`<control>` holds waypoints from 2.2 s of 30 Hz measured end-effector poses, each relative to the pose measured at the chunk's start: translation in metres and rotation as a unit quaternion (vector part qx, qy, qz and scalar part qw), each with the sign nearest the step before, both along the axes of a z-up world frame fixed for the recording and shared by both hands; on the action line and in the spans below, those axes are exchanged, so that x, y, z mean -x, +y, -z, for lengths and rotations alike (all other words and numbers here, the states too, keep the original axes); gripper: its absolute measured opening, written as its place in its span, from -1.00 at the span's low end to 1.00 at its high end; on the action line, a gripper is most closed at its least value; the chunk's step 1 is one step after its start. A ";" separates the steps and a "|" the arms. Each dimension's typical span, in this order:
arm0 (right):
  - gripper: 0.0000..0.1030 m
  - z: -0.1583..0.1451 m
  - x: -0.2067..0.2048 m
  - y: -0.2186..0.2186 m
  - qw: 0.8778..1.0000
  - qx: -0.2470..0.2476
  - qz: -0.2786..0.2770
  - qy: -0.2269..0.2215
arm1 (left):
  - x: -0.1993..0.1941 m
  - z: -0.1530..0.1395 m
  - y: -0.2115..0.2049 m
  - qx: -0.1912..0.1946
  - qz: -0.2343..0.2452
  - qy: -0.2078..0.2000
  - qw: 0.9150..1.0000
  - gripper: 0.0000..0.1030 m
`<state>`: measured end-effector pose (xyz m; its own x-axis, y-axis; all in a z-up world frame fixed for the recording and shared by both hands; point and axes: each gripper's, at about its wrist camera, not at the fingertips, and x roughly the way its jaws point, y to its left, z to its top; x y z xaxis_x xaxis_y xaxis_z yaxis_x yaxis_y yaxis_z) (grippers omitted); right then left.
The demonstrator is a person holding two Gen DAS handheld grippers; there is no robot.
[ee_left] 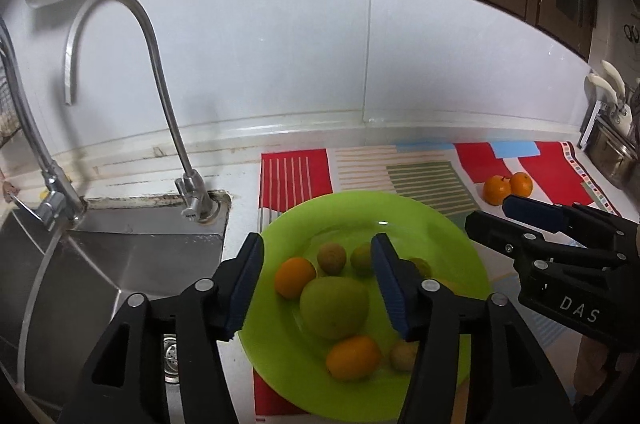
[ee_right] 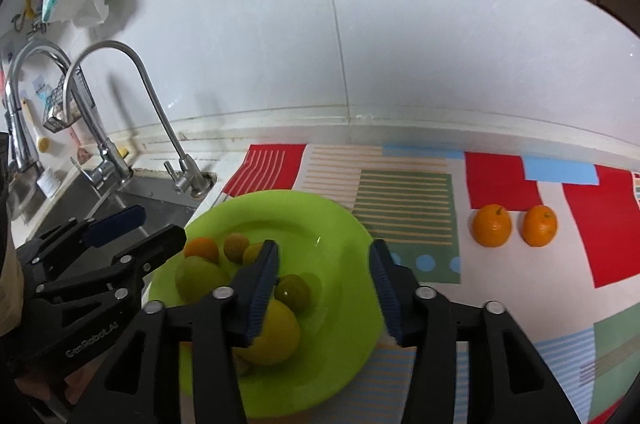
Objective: Organize fruits
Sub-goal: 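Open the right tool over the plate while the left tool releases its orange there, then move both open tools toward the last two oranges on the cloth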
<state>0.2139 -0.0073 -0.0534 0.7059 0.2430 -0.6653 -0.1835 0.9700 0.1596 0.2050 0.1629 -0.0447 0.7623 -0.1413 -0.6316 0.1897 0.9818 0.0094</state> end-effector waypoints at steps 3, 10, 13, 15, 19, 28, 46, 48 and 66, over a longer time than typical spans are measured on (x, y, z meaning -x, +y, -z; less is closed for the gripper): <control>0.01 -0.008 0.010 -0.005 1.000 0.001 0.001 -0.010 | 0.010 -0.008 -0.003 0.001 -0.004 -0.006 1.000 0.17; 0.11 -0.025 0.034 -0.021 0.999 0.003 0.011 -0.032 | 0.034 -0.024 -0.015 -0.007 -0.013 -0.028 1.000 0.39; 0.11 -0.032 0.046 -0.030 0.999 0.002 0.015 -0.041 | 0.046 -0.031 -0.022 -0.011 -0.016 -0.040 0.999 0.51; 0.11 -0.036 0.053 -0.035 0.999 0.004 0.019 -0.047 | 0.054 -0.036 -0.026 -0.009 -0.015 -0.048 0.999 0.52; 0.19 -0.045 0.067 -0.047 0.998 0.009 0.025 -0.058 | 0.067 -0.044 -0.037 -0.008 -0.017 -0.059 0.998 0.62; 0.27 -0.064 0.096 -0.079 0.995 0.021 0.039 -0.088 | 0.088 -0.059 -0.066 -0.005 -0.022 -0.079 0.997 0.69; 0.28 -0.084 0.109 -0.151 0.990 0.061 0.026 -0.124 | 0.102 -0.074 -0.146 -0.014 0.005 -0.115 0.993 0.69; 0.28 -0.084 0.106 -0.157 0.990 0.065 0.020 -0.126 | 0.100 -0.074 -0.155 -0.014 0.013 -0.117 0.993 0.69; 0.28 -0.054 0.043 -0.198 0.993 0.074 -0.052 -0.080 | 0.042 -0.043 -0.208 -0.016 0.070 -0.090 0.993 0.58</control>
